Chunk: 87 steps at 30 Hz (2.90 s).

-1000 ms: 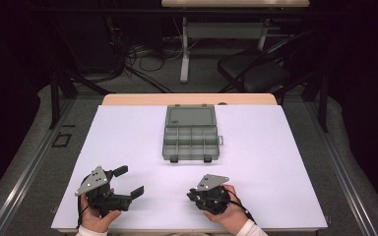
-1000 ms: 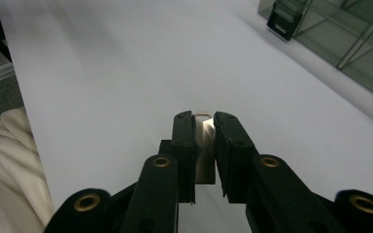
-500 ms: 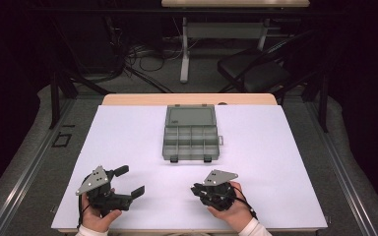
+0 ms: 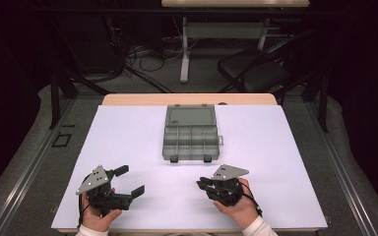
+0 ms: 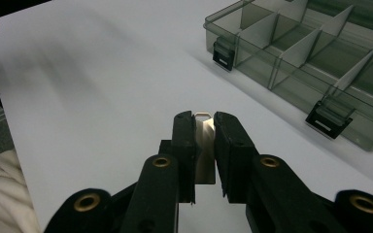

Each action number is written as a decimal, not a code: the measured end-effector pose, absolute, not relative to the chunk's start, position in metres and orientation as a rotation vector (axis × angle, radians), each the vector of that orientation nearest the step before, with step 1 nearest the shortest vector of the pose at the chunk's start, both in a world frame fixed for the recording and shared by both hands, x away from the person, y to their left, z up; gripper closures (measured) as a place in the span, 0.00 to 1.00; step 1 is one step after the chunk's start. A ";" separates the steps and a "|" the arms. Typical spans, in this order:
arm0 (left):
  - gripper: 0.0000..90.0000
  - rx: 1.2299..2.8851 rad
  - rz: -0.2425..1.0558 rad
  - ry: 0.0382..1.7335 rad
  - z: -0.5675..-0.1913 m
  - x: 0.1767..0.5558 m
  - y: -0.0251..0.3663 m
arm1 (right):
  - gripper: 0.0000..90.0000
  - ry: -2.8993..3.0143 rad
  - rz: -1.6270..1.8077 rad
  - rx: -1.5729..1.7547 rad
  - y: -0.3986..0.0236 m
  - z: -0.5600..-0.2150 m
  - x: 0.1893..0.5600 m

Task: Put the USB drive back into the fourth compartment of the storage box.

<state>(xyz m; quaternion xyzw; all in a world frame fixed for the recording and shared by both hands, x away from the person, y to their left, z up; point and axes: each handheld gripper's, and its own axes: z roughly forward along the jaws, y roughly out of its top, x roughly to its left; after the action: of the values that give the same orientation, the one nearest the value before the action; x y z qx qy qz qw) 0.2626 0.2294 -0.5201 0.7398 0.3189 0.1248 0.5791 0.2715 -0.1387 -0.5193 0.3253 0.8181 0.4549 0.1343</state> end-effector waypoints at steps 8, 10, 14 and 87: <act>0.04 1.729 0.292 0.744 -0.520 0.263 0.230 | 0.88 2.337 1.329 0.967 -0.146 -0.515 0.274; 0.04 1.726 0.292 0.748 -0.520 0.263 0.230 | 0.88 2.327 1.330 0.978 -0.149 -0.514 0.275; 0.04 1.728 0.292 0.748 -0.520 0.263 0.230 | 0.88 2.303 1.333 0.992 -0.155 -0.512 0.277; 0.05 1.729 0.305 0.757 -0.520 0.261 0.231 | 0.88 2.201 1.261 1.192 -0.177 -0.464 0.348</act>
<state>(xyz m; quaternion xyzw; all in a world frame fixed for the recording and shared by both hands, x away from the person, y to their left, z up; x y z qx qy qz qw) 0.2612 0.2310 -0.5203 0.7386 0.3235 0.1304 0.5769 0.3482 -0.1768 -0.4636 0.4193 0.7741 0.4435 0.1683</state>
